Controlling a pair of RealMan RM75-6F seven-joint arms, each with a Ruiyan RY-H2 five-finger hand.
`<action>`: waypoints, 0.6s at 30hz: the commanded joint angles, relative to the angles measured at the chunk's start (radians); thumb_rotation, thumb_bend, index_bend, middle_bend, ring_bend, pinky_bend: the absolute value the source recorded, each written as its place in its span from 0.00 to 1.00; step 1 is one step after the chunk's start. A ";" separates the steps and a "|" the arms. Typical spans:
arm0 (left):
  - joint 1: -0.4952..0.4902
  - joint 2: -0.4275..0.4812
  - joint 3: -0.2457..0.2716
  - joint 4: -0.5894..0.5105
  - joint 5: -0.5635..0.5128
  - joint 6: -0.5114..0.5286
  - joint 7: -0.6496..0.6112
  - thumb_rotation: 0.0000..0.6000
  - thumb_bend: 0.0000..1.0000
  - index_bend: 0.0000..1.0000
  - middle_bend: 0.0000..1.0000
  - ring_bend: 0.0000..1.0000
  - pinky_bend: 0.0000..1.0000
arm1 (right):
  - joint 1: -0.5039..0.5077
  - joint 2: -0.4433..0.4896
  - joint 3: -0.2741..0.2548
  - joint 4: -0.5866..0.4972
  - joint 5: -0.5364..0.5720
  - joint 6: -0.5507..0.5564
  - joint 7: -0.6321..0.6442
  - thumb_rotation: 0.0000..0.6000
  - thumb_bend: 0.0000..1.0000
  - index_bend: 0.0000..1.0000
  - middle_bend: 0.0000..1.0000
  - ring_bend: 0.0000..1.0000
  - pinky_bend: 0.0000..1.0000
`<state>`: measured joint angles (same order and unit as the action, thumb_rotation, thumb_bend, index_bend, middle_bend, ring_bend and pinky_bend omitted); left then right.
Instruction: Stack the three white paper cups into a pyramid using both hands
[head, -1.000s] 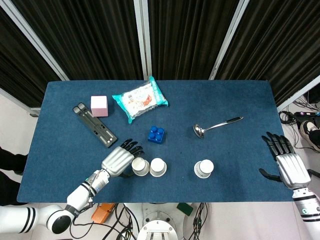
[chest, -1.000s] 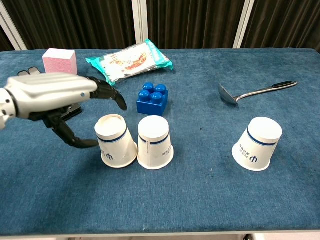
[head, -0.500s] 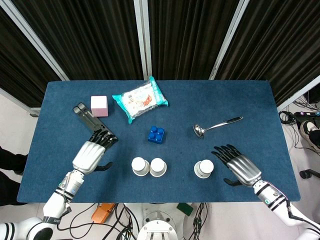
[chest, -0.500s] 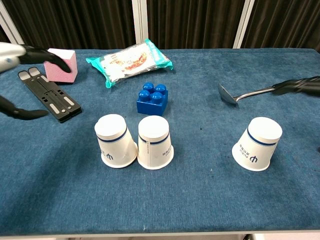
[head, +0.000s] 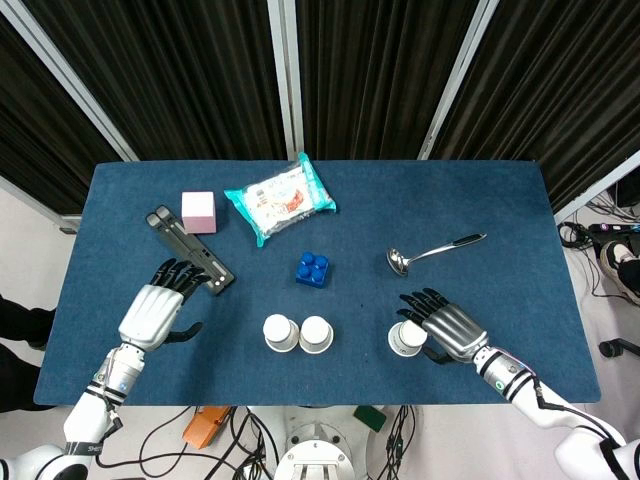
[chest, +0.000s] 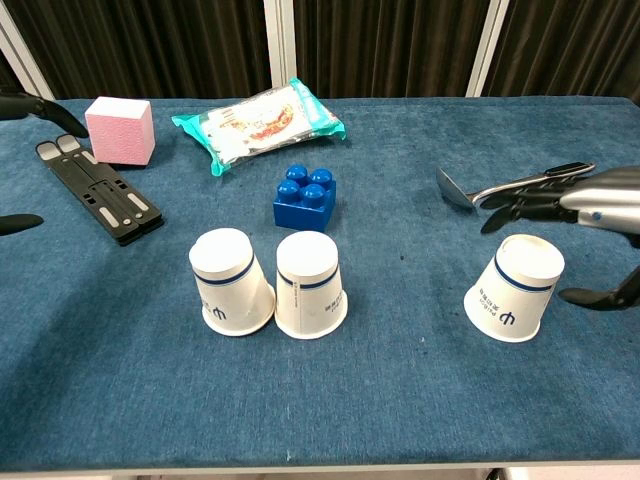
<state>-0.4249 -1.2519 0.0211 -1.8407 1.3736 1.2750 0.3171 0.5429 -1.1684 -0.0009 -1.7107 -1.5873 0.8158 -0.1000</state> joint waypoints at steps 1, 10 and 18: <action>0.008 0.005 -0.002 0.004 0.001 0.003 -0.008 0.98 0.26 0.19 0.14 0.06 0.01 | 0.009 -0.011 -0.004 0.008 0.007 -0.009 -0.001 1.00 0.54 0.27 0.01 0.00 0.00; 0.048 0.030 0.001 0.018 0.013 0.026 -0.041 0.99 0.26 0.19 0.14 0.06 0.01 | 0.020 0.025 0.005 -0.043 0.000 0.041 0.012 1.00 0.55 0.40 0.05 0.00 0.00; 0.098 0.055 0.011 0.040 0.002 0.050 -0.081 0.98 0.26 0.19 0.14 0.06 0.02 | 0.130 0.118 0.108 -0.206 0.000 0.016 0.037 1.00 0.55 0.40 0.05 0.00 0.00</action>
<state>-0.3305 -1.1987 0.0308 -1.8036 1.3776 1.3221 0.2401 0.6326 -1.0739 0.0707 -1.8782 -1.5968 0.8538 -0.0741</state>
